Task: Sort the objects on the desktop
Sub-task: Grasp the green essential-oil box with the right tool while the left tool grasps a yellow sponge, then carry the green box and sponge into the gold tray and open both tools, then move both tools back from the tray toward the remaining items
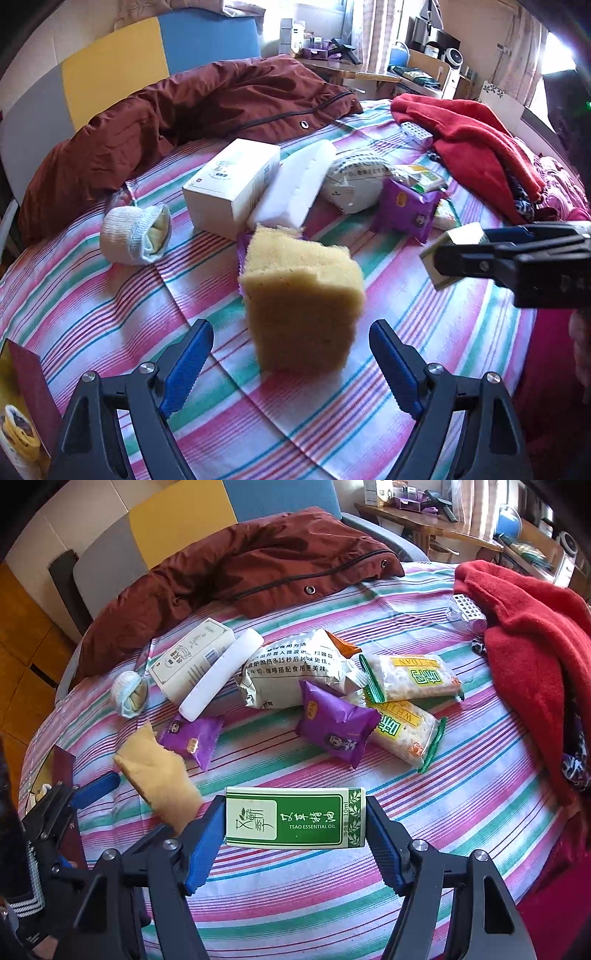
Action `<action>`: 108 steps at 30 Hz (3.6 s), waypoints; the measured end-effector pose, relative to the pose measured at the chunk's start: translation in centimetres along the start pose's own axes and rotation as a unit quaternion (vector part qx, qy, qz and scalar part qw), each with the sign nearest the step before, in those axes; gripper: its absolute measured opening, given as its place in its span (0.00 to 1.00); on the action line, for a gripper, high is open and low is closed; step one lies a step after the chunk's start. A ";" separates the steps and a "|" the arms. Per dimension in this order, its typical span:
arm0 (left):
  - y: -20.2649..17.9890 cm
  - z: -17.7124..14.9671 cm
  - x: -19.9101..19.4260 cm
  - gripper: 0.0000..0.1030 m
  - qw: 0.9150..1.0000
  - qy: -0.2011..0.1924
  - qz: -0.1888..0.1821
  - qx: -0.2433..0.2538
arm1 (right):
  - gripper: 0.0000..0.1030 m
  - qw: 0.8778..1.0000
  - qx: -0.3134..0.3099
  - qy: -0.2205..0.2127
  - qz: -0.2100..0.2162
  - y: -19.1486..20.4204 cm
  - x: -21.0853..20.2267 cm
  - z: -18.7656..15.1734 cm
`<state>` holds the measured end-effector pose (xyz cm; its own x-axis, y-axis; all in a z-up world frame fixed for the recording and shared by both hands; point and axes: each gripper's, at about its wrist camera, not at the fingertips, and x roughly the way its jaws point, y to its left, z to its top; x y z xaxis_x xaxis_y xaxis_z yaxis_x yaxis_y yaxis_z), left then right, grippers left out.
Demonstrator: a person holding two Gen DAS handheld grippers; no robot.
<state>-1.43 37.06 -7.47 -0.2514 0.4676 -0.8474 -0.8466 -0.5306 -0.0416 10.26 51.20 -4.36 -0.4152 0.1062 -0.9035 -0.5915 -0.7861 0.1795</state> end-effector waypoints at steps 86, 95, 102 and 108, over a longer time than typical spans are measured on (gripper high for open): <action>21.9 -21.1 -20.6 0.80 0.907 -0.119 0.209 -0.345 | 0.92 0.945 -0.231 0.018 0.229 34.2 0.8 -5.5; 19.4 -20.6 -22.2 0.80 0.913 -0.129 0.225 -0.316 | 0.93 0.949 -0.234 0.003 0.209 31.0 0.2 -7.4; 17.8 -20.4 -21.9 0.80 0.920 -0.123 0.222 -0.299 | 0.93 0.951 -0.238 -0.012 0.199 29.4 -0.3 -8.4; 16.7 -20.0 -22.0 0.80 0.923 -0.122 0.227 -0.286 | 0.93 0.950 -0.247 -0.025 0.190 28.4 -0.6 -9.1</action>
<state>-0.64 3.82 -0.08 -0.6766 0.2148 -0.7043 -0.2606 -0.9644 -0.0438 -0.06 23.26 -2.26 -0.5737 -0.2236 -0.7880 -0.0008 -0.9619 0.2735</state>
